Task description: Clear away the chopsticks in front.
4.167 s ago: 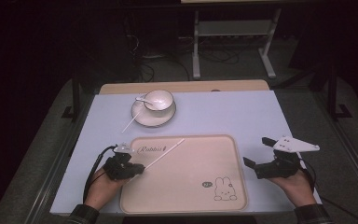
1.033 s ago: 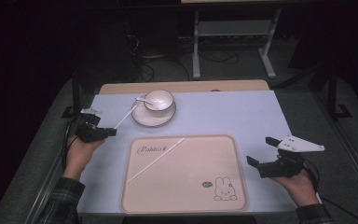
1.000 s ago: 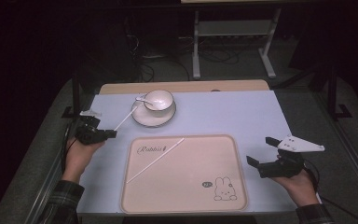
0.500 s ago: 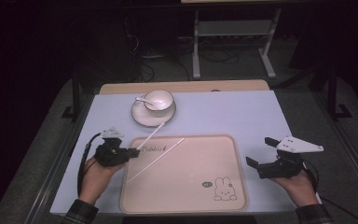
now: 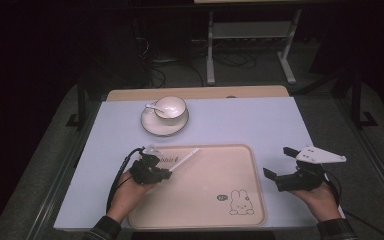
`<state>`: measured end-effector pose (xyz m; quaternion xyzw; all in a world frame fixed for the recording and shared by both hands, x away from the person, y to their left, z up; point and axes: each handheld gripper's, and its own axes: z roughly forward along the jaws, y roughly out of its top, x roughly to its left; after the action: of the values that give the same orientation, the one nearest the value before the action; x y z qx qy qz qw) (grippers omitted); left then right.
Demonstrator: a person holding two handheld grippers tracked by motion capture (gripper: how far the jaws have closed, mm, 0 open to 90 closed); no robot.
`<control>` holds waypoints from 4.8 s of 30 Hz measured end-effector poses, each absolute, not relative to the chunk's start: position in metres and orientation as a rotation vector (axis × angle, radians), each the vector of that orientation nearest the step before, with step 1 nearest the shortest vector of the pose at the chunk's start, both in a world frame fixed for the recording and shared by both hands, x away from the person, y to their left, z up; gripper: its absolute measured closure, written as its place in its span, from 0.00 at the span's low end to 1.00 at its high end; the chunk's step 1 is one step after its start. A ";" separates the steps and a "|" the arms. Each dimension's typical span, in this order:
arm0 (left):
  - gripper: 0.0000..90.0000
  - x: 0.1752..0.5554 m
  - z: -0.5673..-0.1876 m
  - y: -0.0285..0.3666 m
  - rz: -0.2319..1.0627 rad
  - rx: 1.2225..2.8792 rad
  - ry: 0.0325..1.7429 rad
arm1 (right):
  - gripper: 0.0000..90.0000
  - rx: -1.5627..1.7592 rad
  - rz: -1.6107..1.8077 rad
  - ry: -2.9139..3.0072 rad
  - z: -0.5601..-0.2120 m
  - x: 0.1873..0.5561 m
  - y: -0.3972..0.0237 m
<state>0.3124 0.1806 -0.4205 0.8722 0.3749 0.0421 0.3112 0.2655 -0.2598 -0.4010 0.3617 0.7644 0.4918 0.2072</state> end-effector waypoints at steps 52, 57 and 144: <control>1.00 0.390 -0.435 0.099 0.127 2.356 0.793 | 0.02 1.011 1.378 2.124 -0.402 0.265 -0.263; 1.00 0.392 -0.436 0.109 0.124 2.341 0.820 | 0.02 1.009 1.378 2.127 -0.401 0.265 -0.263; 0.41 0.321 -0.394 0.243 0.276 2.143 0.873 | 0.02 1.009 1.363 2.127 -0.402 0.264 -0.264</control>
<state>0.3211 0.2432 -0.3940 0.8450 0.3440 0.1088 0.3947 0.2644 -0.2635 -0.4018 0.3626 0.7647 0.4901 0.2088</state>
